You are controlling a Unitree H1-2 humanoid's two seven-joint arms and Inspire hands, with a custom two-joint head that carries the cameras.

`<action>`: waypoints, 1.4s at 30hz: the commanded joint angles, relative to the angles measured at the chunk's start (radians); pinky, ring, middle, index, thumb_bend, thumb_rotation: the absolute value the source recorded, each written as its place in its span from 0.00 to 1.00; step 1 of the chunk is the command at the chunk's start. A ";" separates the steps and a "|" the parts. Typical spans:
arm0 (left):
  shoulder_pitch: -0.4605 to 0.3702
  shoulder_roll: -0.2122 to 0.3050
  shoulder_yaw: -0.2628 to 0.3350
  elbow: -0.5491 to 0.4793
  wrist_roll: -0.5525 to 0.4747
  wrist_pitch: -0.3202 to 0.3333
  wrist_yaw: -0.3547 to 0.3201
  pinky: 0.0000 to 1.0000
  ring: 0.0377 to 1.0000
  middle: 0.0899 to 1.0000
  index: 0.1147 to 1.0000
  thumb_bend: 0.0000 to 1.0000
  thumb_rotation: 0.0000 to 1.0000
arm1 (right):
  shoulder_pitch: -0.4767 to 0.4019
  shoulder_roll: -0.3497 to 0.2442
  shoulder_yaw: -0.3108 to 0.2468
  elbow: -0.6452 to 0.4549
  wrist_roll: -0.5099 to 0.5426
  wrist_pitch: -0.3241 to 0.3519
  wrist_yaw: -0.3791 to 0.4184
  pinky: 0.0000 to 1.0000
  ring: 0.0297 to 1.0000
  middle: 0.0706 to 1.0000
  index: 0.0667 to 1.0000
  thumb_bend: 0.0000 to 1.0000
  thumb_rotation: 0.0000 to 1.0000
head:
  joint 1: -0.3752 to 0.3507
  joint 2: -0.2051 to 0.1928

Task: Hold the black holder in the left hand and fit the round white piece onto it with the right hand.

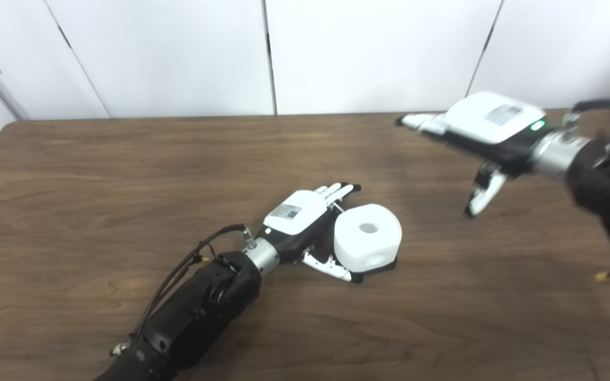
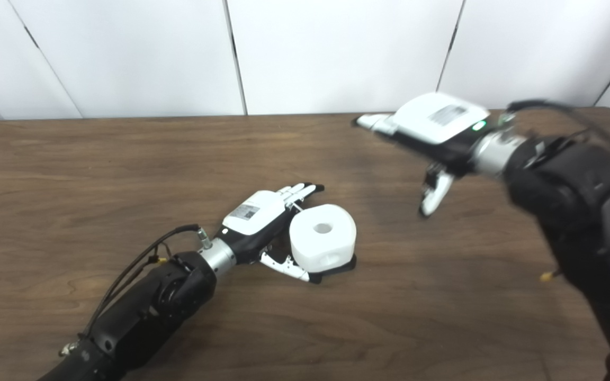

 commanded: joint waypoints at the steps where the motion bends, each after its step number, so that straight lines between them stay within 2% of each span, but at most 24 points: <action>1: 0.056 0.037 -0.034 0.050 0.035 -0.001 -0.075 0.98 1.00 0.99 0.42 0.52 0.07 | -0.012 0.030 -0.058 0.019 0.055 0.012 -0.133 0.42 0.52 0.59 0.65 0.80 0.00 | -0.010 -0.010; 3: 0.057 0.040 -0.033 0.051 0.037 -0.002 -0.077 0.97 1.00 0.98 0.42 0.52 0.07 | 0.014 0.093 -0.117 0.049 0.120 0.027 -0.233 0.43 0.51 0.57 0.62 0.77 0.00 | -0.017 -0.023; 6: 0.060 0.046 -0.035 0.052 0.043 -0.006 -0.079 0.96 1.00 0.98 0.42 0.52 0.07 | 0.062 0.222 -0.202 0.069 0.227 0.085 -0.369 0.43 0.52 0.61 0.64 0.71 0.00 | -0.030 -0.042; 9: 0.066 0.053 -0.033 0.055 0.045 -0.017 -0.067 0.95 1.00 0.98 0.43 0.52 0.07 | 0.104 0.312 -0.244 0.087 0.308 0.105 -0.463 0.45 0.54 0.65 0.69 0.70 0.02 | -0.046 -0.061; 10: 0.068 0.057 -0.031 0.056 0.044 -0.021 -0.065 0.93 1.00 0.97 0.51 0.81 0.11 | 0.119 0.336 -0.248 0.095 0.331 0.102 -0.490 0.47 0.54 0.66 0.70 0.71 0.04 | -0.053 -0.068; 11: 0.070 0.061 -0.029 0.058 0.041 -0.025 -0.065 0.92 1.00 0.98 0.56 0.90 0.12 | 0.136 0.356 -0.245 0.101 0.345 0.098 -0.513 0.49 0.55 0.66 0.71 0.71 0.05 | -0.058 -0.077; 13: 0.072 0.070 -0.023 0.056 0.039 -0.029 -0.064 0.90 1.00 0.98 0.64 0.98 0.14 | 0.165 0.391 -0.235 0.109 0.364 0.089 -0.554 0.51 0.56 0.68 0.73 0.72 0.07 | -0.068 -0.090; 15: 0.077 0.081 -0.010 0.050 0.031 -0.029 -0.063 0.88 0.99 0.98 0.67 1.00 0.14 | 0.194 0.419 -0.214 0.114 0.362 0.083 -0.592 0.51 0.56 0.69 0.74 0.72 0.07 | -0.079 -0.105; 18: 0.084 0.098 0.022 0.042 0.015 -0.027 -0.062 0.85 0.97 0.95 0.67 0.99 0.10 | 0.233 0.448 -0.174 0.128 0.348 0.070 -0.643 0.51 0.57 0.71 0.77 0.72 0.08 | -0.083 -0.121; 23: 0.092 0.148 0.082 -0.028 -0.002 0.038 -0.148 0.85 0.95 0.92 0.69 0.95 0.10 | 0.272 0.476 -0.132 0.148 0.363 0.045 -0.719 0.47 0.58 0.72 0.79 0.71 0.04 | -0.070 -0.138; 25: 0.107 0.166 0.120 -0.077 -0.008 0.073 -0.172 0.84 0.92 0.90 0.70 0.94 0.07 | 0.283 0.485 -0.123 0.165 0.374 0.025 -0.744 0.48 0.58 0.72 0.80 0.72 0.02 | -0.060 -0.144; 28: 0.135 0.174 0.186 -0.133 -0.031 0.101 -0.170 0.81 0.89 0.88 0.70 0.93 0.02 | 0.295 0.488 -0.114 0.190 0.390 -0.005 -0.769 0.48 0.58 0.72 0.79 0.72 0.02 | -0.052 -0.147; 32: 0.171 0.165 0.287 -0.172 -0.079 0.116 -0.130 0.70 0.86 0.87 0.69 0.86 0.00 | 0.313 0.497 -0.108 0.227 0.406 -0.050 -0.808 0.46 0.56 0.71 0.78 0.72 0.00 | -0.040 -0.155; 35: 0.195 0.149 0.372 -0.183 -0.147 0.095 -0.084 0.63 0.82 0.85 0.68 0.84 0.00 | 0.328 0.508 -0.112 0.255 0.426 -0.079 -0.838 0.46 0.56 0.71 0.77 0.72 0.00 | -0.037 -0.158; 38: 0.210 0.126 0.436 -0.195 -0.203 0.102 -0.065 0.65 0.82 0.85 0.69 0.80 0.00 | 0.343 0.512 -0.111 0.268 0.440 -0.095 -0.856 0.47 0.56 0.71 0.77 0.71 0.00 | -0.032 -0.162; 42: 0.236 0.051 0.523 -0.212 -0.291 0.080 0.006 0.70 0.81 0.82 0.68 0.73 0.00 | 0.364 0.522 -0.124 0.277 0.484 -0.110 -0.876 0.49 0.56 0.71 0.76 0.70 0.00 | 0.003 -0.180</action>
